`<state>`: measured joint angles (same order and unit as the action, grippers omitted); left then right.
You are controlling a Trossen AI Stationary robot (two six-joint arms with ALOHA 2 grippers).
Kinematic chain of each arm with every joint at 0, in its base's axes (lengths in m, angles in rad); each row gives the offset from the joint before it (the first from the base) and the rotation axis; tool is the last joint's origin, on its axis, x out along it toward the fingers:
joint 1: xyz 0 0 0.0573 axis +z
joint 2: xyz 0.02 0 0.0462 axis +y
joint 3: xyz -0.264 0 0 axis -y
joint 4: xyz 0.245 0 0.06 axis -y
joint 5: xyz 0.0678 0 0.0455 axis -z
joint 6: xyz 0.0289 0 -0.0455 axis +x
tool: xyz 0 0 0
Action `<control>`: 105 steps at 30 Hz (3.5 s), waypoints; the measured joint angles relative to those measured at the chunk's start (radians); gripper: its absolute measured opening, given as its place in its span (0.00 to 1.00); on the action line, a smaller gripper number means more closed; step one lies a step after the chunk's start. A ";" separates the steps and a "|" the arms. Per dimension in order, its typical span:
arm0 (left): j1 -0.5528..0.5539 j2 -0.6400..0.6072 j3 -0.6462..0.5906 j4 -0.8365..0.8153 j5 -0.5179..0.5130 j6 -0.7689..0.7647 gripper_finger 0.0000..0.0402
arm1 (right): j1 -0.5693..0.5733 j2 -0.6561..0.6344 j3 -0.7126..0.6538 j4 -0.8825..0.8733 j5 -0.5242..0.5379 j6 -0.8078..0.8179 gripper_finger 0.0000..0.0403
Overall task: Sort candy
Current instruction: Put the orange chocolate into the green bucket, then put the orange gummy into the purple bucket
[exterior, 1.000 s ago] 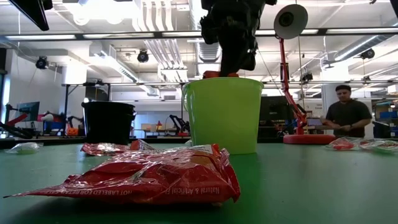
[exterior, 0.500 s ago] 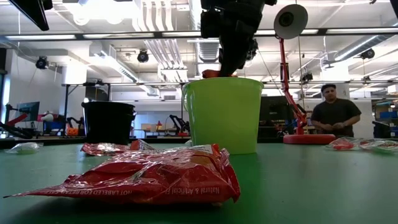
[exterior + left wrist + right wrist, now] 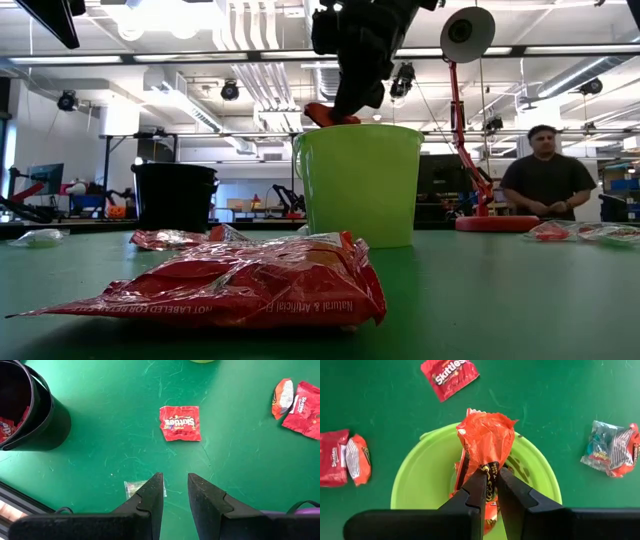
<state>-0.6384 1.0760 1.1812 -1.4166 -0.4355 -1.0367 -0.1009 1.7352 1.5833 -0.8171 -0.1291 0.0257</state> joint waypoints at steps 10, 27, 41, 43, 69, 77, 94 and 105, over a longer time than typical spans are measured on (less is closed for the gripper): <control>0.000 0.000 0.000 0.010 0.000 0.007 0.18 | -0.003 0.000 0.000 0.043 0.000 0.025 0.08; 0.000 0.000 0.000 0.012 0.000 0.008 0.18 | -0.003 0.000 -0.003 -0.061 -0.009 0.269 0.08; 0.000 0.000 0.000 0.012 0.000 0.008 0.18 | -0.003 0.000 -0.020 -0.123 -0.054 0.351 0.20; 0.000 0.000 0.000 0.013 0.000 0.008 0.18 | -0.003 0.000 -0.022 -0.122 -0.054 0.350 0.27; 0.000 0.000 0.000 0.115 0.000 0.003 0.18 | -0.002 0.000 -0.022 0.005 -0.053 0.309 0.46; 0.000 0.000 0.000 0.117 0.000 0.002 0.18 | -0.003 0.000 -0.022 0.051 -0.053 0.289 0.46; 0.001 0.000 0.000 0.134 -0.054 -0.056 0.18 | -0.005 0.001 -0.024 0.072 0.033 0.340 0.43; 0.002 0.007 0.000 0.145 -0.121 -0.048 0.18 | -0.004 0.002 -0.037 0.063 0.017 0.353 0.42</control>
<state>-0.6365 1.0833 1.1816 -1.2716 -0.5564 -1.0847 -0.1051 1.7374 1.5459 -0.7543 -0.1123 0.3789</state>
